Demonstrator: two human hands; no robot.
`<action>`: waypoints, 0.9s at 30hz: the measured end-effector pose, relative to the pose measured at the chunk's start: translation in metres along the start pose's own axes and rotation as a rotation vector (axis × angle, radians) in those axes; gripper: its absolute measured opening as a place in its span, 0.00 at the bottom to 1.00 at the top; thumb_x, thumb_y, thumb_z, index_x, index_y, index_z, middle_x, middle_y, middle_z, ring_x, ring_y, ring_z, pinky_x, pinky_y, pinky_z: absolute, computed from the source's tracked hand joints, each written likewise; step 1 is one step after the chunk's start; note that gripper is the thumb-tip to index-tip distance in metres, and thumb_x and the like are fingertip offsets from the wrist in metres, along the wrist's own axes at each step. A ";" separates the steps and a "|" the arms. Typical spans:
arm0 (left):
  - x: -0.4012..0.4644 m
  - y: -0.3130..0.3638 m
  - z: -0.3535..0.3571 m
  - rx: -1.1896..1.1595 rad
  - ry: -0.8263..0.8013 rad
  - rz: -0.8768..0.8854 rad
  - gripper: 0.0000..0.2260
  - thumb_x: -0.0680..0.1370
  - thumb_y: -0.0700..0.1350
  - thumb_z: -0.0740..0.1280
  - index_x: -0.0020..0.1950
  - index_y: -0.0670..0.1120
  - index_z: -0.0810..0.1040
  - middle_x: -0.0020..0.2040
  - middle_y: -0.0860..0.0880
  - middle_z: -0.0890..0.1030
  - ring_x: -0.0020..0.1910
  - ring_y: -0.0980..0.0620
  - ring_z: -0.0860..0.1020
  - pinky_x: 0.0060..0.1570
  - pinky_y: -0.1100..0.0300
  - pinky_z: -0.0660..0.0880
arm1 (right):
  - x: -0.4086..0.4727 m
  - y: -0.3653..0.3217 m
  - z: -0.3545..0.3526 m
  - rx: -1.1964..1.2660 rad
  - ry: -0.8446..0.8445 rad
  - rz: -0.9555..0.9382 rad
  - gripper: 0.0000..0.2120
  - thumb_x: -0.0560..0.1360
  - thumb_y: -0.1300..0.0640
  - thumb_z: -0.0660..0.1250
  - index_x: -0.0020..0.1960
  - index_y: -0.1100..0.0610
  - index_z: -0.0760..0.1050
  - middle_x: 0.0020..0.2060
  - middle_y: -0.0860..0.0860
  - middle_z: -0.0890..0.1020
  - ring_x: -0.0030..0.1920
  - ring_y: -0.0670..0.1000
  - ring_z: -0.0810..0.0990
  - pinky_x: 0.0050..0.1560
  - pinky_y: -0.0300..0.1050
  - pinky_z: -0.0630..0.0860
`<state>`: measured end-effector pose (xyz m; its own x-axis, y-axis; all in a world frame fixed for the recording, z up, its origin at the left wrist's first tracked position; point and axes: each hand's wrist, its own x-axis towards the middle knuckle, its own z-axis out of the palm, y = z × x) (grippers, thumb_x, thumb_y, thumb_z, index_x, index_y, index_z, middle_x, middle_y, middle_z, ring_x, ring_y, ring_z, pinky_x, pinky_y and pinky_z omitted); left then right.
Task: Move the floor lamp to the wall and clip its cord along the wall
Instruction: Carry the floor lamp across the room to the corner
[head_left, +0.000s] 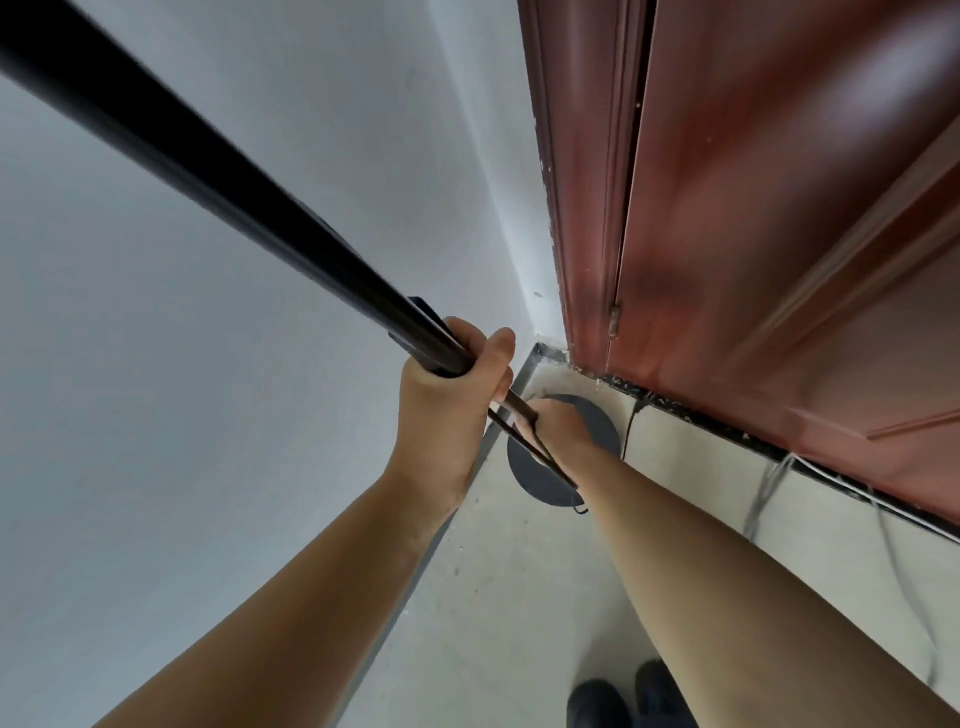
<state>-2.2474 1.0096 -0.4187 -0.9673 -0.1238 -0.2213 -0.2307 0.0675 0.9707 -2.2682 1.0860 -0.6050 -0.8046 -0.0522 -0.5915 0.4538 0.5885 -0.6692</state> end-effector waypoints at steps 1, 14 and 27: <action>-0.006 0.003 -0.003 0.009 0.005 -0.005 0.09 0.68 0.41 0.68 0.30 0.46 0.70 0.24 0.50 0.69 0.29 0.50 0.69 0.40 0.55 0.71 | -0.007 -0.001 0.001 0.007 -0.024 0.027 0.14 0.77 0.58 0.56 0.34 0.57 0.70 0.34 0.54 0.77 0.35 0.54 0.74 0.27 0.40 0.63; -0.146 0.156 -0.060 -0.158 0.156 -0.141 0.08 0.64 0.34 0.63 0.31 0.45 0.67 0.25 0.52 0.67 0.27 0.52 0.67 0.35 0.58 0.68 | -0.205 -0.102 -0.048 -0.296 -0.262 -0.050 0.20 0.79 0.59 0.55 0.28 0.54 0.61 0.27 0.50 0.68 0.31 0.53 0.69 0.30 0.44 0.65; -0.381 0.245 -0.167 -0.364 0.563 0.002 0.14 0.69 0.30 0.61 0.30 0.46 0.64 0.26 0.50 0.65 0.24 0.53 0.66 0.31 0.60 0.66 | -0.435 -0.187 0.014 -0.666 -0.586 -0.313 0.18 0.77 0.58 0.57 0.29 0.53 0.59 0.28 0.49 0.65 0.27 0.47 0.64 0.31 0.39 0.64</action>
<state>-1.9181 0.9084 -0.0806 -0.7422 -0.6287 -0.2320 -0.0831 -0.2573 0.9628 -1.9973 0.9874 -0.2286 -0.4493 -0.5777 -0.6815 -0.2095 0.8097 -0.5482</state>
